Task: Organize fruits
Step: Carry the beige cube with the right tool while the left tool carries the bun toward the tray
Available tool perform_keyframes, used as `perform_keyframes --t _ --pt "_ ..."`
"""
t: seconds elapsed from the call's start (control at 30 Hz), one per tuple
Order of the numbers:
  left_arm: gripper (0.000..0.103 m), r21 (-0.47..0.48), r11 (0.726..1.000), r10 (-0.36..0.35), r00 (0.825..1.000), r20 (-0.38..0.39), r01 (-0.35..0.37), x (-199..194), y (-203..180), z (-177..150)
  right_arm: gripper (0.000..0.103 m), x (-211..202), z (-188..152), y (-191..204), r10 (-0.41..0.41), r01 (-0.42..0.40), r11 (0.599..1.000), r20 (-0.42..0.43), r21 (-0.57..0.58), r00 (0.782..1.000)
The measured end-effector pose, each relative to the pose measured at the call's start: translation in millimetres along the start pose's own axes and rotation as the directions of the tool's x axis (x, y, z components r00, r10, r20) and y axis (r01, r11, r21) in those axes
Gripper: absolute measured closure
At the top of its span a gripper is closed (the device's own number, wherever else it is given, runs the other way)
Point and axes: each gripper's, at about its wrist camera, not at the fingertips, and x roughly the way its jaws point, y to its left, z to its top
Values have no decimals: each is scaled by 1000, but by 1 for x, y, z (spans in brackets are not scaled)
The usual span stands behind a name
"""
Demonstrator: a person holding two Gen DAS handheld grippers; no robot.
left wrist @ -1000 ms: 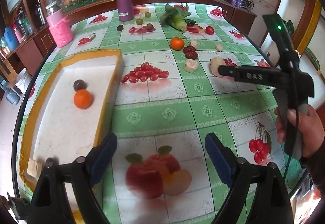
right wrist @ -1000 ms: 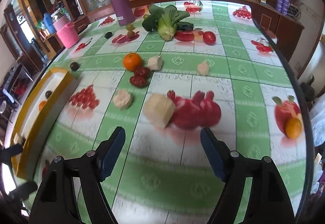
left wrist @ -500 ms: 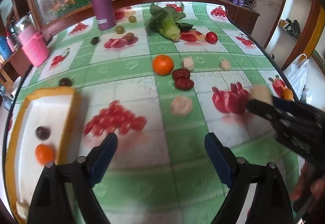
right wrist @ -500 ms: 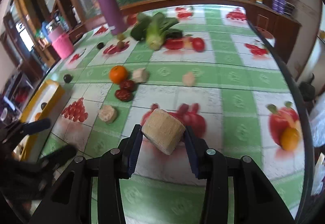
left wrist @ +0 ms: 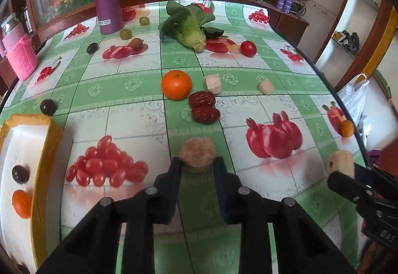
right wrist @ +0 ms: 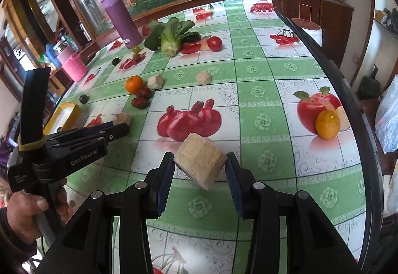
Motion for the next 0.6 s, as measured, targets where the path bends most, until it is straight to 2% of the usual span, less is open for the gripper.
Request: perform_keyframes --t 0.27,0.47,0.6 --pt "73 20 999 -42 999 24 42 -52 0 -37 61 -12 -23 15 -7 6 999 -23 -49 1000" --pt "73 0 998 -57 997 48 57 -84 7 -64 61 -20 -39 24 -31 28 997 -39 -75 999" --pt "73 -27 998 -55 996 76 57 -102 20 -74 62 -25 -38 38 -28 25 996 -30 -91 999"
